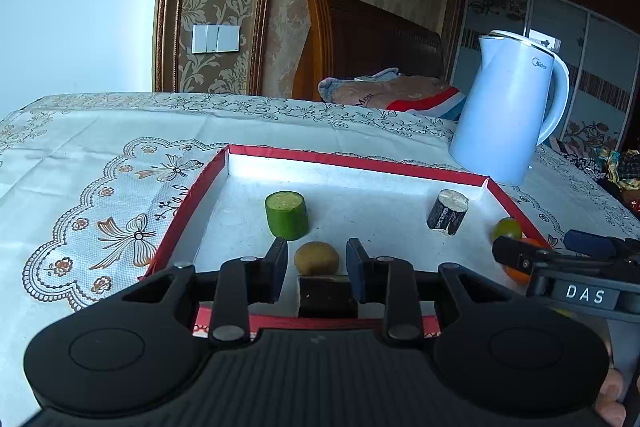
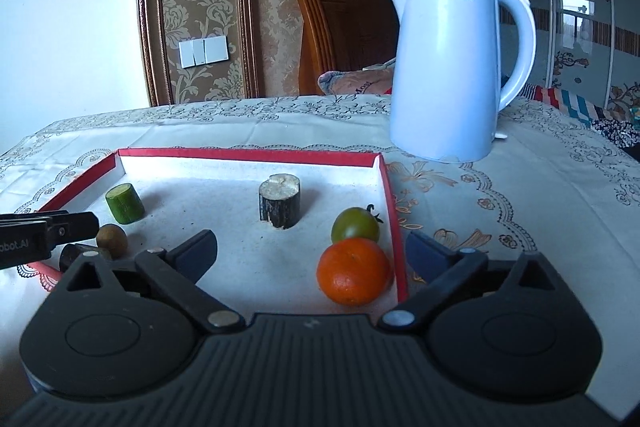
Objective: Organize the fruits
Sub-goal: 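Withdraw both open tools from the tray toward the remaining produce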
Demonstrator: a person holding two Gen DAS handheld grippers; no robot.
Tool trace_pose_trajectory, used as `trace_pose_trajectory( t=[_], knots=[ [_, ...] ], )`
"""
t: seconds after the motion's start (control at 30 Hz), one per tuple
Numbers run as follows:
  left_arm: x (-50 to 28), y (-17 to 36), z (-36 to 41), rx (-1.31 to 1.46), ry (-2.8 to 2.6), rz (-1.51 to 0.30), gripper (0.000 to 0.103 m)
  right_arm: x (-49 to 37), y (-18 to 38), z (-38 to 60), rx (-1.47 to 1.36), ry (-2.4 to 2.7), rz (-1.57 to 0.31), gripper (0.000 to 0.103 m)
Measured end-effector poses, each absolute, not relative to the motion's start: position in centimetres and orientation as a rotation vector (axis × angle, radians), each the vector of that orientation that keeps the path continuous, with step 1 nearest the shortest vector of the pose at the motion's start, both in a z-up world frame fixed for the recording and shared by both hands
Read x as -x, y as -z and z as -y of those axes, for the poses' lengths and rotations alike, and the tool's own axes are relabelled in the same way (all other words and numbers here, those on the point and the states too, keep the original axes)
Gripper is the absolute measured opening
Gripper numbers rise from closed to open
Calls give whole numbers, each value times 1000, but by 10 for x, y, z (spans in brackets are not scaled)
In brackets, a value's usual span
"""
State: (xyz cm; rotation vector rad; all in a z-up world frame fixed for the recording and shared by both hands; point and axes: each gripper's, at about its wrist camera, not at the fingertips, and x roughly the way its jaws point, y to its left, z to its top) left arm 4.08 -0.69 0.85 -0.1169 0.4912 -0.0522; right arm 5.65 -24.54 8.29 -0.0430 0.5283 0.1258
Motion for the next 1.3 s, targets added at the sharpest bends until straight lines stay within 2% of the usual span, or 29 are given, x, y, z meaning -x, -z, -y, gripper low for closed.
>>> trace_pose_trajectory(
  t=[0.63,1.07,1.17,1.3],
  knots=[
    [-4,-4,4,109,135,-491,31,-55,-80,246,61,-113,-538,103],
    [2,6,16,106,268,-584,31,-47,-87,269,-40,-63,-521,103],
    [1,9,23,71,270,-596,44,-46,-87,272,-56,-59,-522,103],
    [3,12,36,0,262,-586,49,-47,-86,271,-43,-61,-525,103]
  ],
)
